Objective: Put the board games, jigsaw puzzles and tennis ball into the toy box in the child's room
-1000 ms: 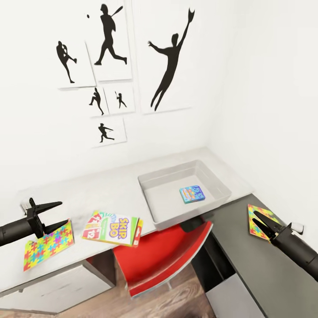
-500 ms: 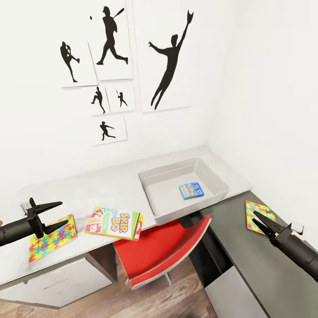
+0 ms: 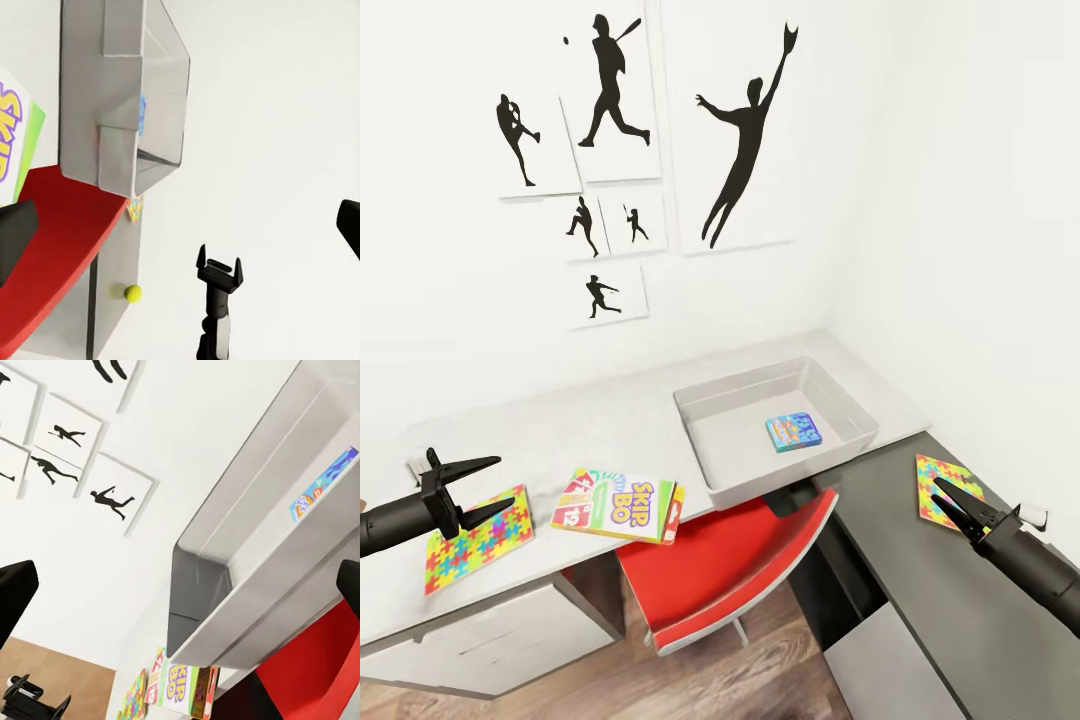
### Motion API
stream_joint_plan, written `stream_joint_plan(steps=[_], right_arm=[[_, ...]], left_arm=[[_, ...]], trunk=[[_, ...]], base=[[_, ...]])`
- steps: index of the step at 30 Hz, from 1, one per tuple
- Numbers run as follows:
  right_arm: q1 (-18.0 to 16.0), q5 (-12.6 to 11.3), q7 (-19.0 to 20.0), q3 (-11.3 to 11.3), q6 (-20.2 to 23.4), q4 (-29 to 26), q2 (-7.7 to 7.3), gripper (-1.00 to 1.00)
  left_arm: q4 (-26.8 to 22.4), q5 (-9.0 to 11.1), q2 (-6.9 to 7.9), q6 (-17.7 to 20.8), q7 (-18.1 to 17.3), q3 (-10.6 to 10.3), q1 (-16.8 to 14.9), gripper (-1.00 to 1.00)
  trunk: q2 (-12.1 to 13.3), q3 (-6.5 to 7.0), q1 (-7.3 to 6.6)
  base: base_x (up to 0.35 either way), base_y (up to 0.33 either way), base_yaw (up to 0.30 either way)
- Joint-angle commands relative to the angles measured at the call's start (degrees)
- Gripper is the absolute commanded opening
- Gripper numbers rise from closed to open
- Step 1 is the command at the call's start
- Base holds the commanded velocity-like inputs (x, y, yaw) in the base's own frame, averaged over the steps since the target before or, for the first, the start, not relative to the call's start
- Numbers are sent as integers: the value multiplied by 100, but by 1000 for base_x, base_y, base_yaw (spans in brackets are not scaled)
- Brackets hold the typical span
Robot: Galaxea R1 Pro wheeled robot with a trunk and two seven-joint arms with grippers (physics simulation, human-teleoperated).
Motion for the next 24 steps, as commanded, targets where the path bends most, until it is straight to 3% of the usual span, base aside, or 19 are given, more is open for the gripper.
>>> stream_joint_plan(steps=[1, 5, 8, 10, 12, 15, 19, 24], right_arm=[[-5, 11, 21, -6, 24, -2, 0, 100], [-5, 11, 22, -6, 23, -3, 0, 100], [-5, 11, 23, -2, 23, -8, 0, 100], [-5, 11, 21, 2, 21, -10, 5, 100], [-5, 11, 22, 1, 5, -7, 7, 100], [-5, 11, 22, 1, -76, -6, 9, 100], [-5, 11, 23, 8, -126, -4, 14, 100], [-5, 11, 23, 14, -140, -4, 17, 100]], left_arm=[[8, -21, 9, 2, -65, -25, -13, 100], [10, -34, 18, 2, -443, -24, -13, 100], [46, -328, 24, 2, -1029, -21, -12, 100], [68, -1052, 29, -4, -1564, 15, -12, 100], [73, -1465, 27, -29, -1940, 54, -12, 100], [77, -1903, 18, -76, -2507, 112, -12, 100], [84, -2221, 15, -215, -2811, 134, -12, 100], [129, -2351, 9, -280, -2894, 143, -12, 100]], trunk=[[-11, -10, 3], [-11, -10, 3], [-11, -8, 3], [-11, 4, 3], [-11, 20, 3], [-11, 46, 3], [-11, 83, 3], [-11, 130, 3]], base=[[0, 0, 0], [0, 0, 0], [0, 0, 0], [0, 0, 0], [0, 0, 0], [0, 0, 0], [0, 0, 0], [0, 0, 0]])
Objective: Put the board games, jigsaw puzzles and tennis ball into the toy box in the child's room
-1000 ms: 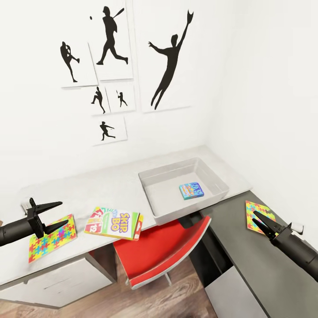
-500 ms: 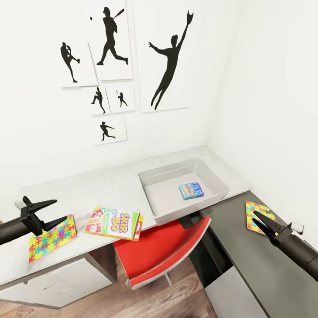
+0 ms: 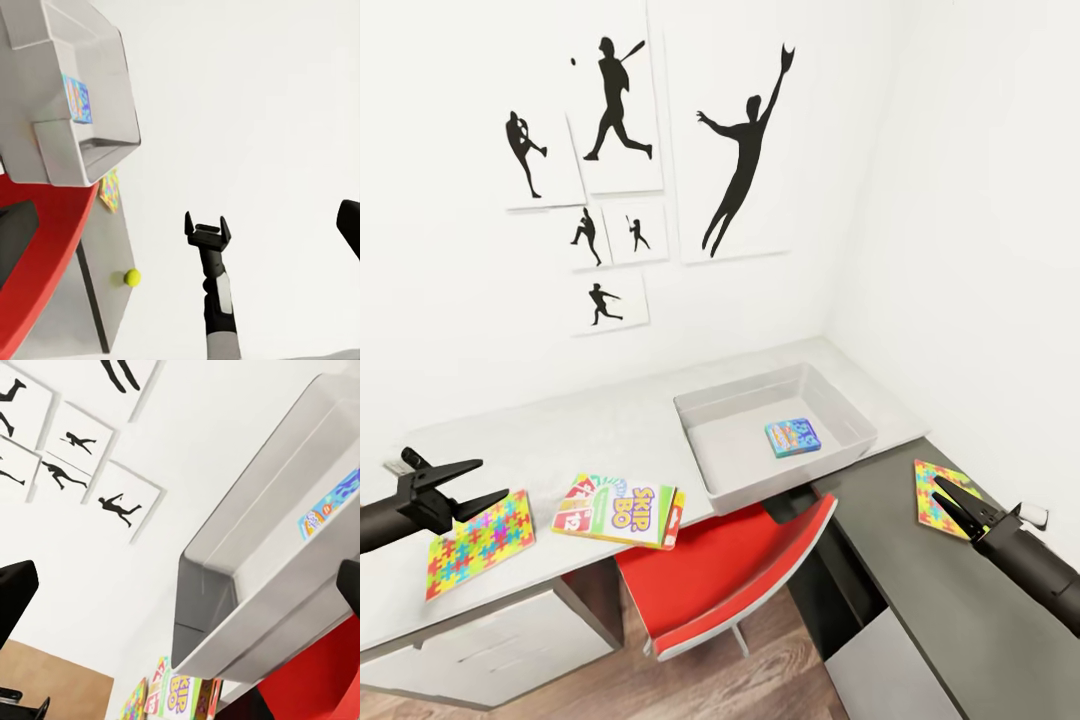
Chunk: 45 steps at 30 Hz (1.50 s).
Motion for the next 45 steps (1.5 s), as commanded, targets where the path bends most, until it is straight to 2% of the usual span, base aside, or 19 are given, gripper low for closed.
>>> stream_joint_plan(steps=[1, 13, 22, 45], right_arm=[[-5, 8, 19, -5, 23, -1, 0, 100], [-5, 8, 20, -7, 19, 3, 35, 100], [-5, 8, 26, 1, 13, -1, 53, 100], [-5, 8, 28, -2, 12, 6, 54, 100]], left_arm=[[17, 10, 2, 14, -29, -23, -11, 100], [43, -19, -33, -21, -34, -18, -11, 100], [43, -18, -48, -255, -45, -20, -11, 100], [74, -21, -57, -285, -42, -20, -11, 100]], trunk=[[-11, -1, 4], [-11, 112, 4], [-11, 196, 4], [-11, 413, 4]], base=[[0, 0, 0], [0, 0, 0], [0, 0, 0], [0, 0, 0]])
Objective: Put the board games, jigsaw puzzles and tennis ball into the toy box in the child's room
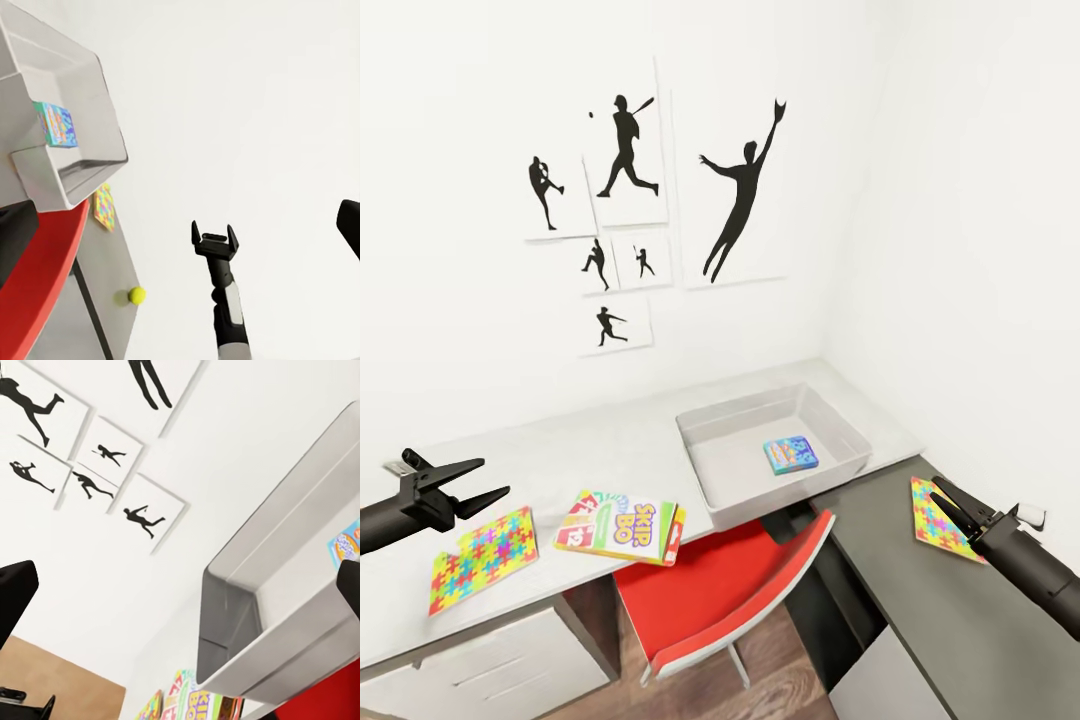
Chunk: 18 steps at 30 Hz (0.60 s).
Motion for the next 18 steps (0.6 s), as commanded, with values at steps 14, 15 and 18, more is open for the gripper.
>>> stream_joint_plan(steps=[14, 15, 18], right_arm=[[-6, 7, 19, -10, 25, 0, 0, 100], [-6, 7, 19, -10, 25, 0, 0, 100], [-6, 7, 19, -8, 25, 1, 0, 100]], left_arm=[[123, 31, 15, 12, -40, -19, -11, 100], [124, 31, 15, 12, -41, -18, -11, 100], [125, 31, 18, 10, -46, 21, -11, 100]], trunk=[[-12, 120, 4], [-12, 130, 4], [-12, 158, 4]], base=[[0, 0, 0], [0, 0, 0], [0, 0, 0]])
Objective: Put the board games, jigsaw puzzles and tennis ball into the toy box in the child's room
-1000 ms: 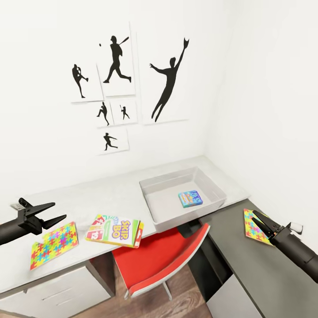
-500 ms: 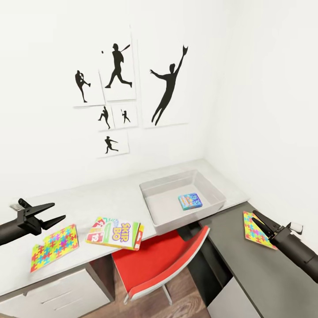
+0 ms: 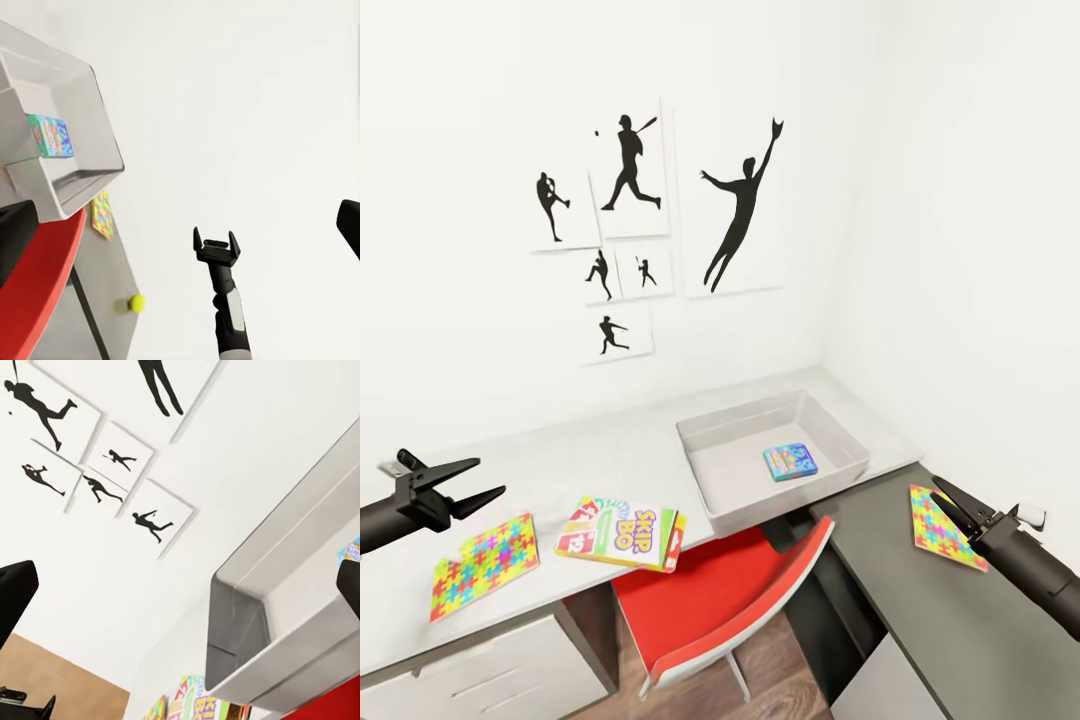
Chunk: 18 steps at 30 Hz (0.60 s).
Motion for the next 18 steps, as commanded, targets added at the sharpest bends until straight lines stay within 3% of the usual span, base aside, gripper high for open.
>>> stream_joint_plan(steps=[1, 18], right_arm=[[-6, 7, 19, -7, 25, -1, 0, 100], [-6, 7, 14, -6, 25, 1, 0, 100]], left_arm=[[6, 30, 6, 25, -15, -21, -11, 100], [6, 30, -3, 28, -13, -1, -11, 100]], trunk=[[-12, -3, 4], [-12, 158, 4]], base=[[0, 0, 0], [0, 0, 0]])
